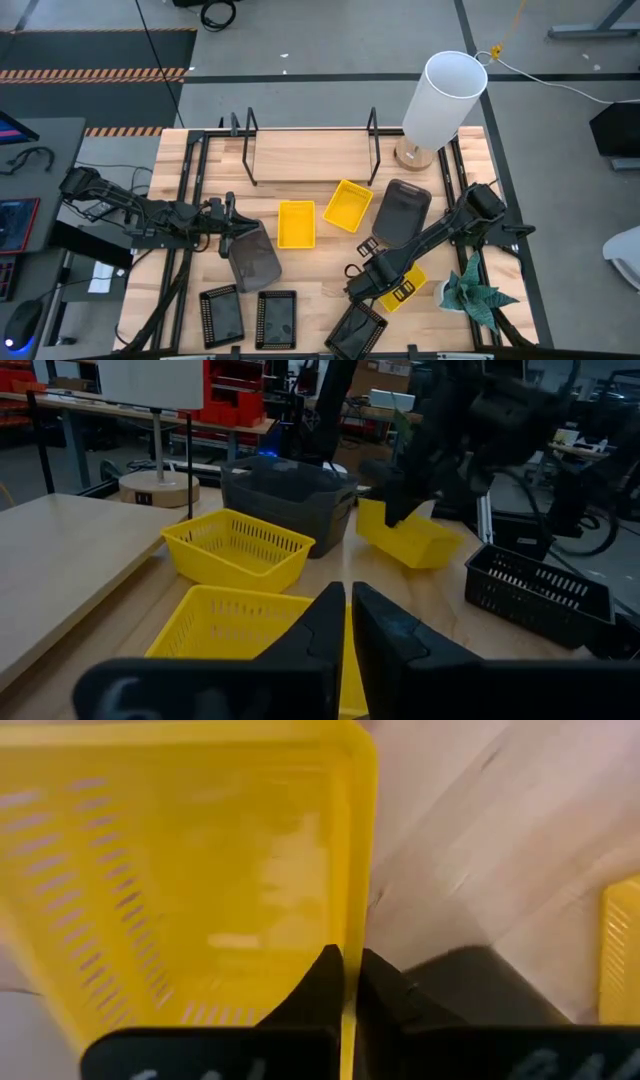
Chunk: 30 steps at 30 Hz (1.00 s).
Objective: Stack baskets on shelf by color
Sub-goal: Stack the bottom right yellow bin on the top right yellow bin
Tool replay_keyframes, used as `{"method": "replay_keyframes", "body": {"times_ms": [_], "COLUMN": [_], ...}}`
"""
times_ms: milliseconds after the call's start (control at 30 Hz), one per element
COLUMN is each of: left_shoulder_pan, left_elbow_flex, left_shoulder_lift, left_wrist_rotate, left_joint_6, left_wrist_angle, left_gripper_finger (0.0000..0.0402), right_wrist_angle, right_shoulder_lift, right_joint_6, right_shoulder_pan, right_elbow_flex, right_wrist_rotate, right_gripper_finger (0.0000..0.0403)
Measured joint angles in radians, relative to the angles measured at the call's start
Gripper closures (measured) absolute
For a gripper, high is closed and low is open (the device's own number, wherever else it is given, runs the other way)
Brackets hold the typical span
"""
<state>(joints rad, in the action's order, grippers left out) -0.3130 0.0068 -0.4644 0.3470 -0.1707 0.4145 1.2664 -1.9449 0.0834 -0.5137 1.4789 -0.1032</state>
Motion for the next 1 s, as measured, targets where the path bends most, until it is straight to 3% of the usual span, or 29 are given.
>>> {"method": "replay_keyframes", "body": {"times_ms": [167, 467, 767, 1000], "left_shoulder_pan": [0.000, 0.000, 0.000, 0.000], "left_elbow_flex": [0.000, 0.000, 0.000, 0.000], "left_shoulder_lift": [0.000, 0.000, 0.000, 0.000], "left_wrist_rotate": [0.000, 0.000, 0.000, 0.000], "left_joint_6": [0.000, 0.000, 0.000, 0.000], "left_wrist_angle": [0.000, 0.000, 0.000, 0.000], "left_gripper_finger": [0.0365, 0.0370, 0.0366, 0.0361], "right_wrist_angle": [0.015, 0.085, 0.049, 0.031], "right_shoulder_lift": [0.052, 0.080, 0.081, 0.081], "right_joint_6": [-0.059, -0.097, 0.102, 0.327], "right_shoulder_pan": [-0.004, -0.003, 0.059, 0.191], "right_elbow_flex": [0.074, 0.263, 0.370, 0.371], "right_wrist_rotate": [-0.021, -0.190, -0.379, -0.401], "right_gripper_finger": [0.0390, 0.0390, 0.0390, 0.0390]}}
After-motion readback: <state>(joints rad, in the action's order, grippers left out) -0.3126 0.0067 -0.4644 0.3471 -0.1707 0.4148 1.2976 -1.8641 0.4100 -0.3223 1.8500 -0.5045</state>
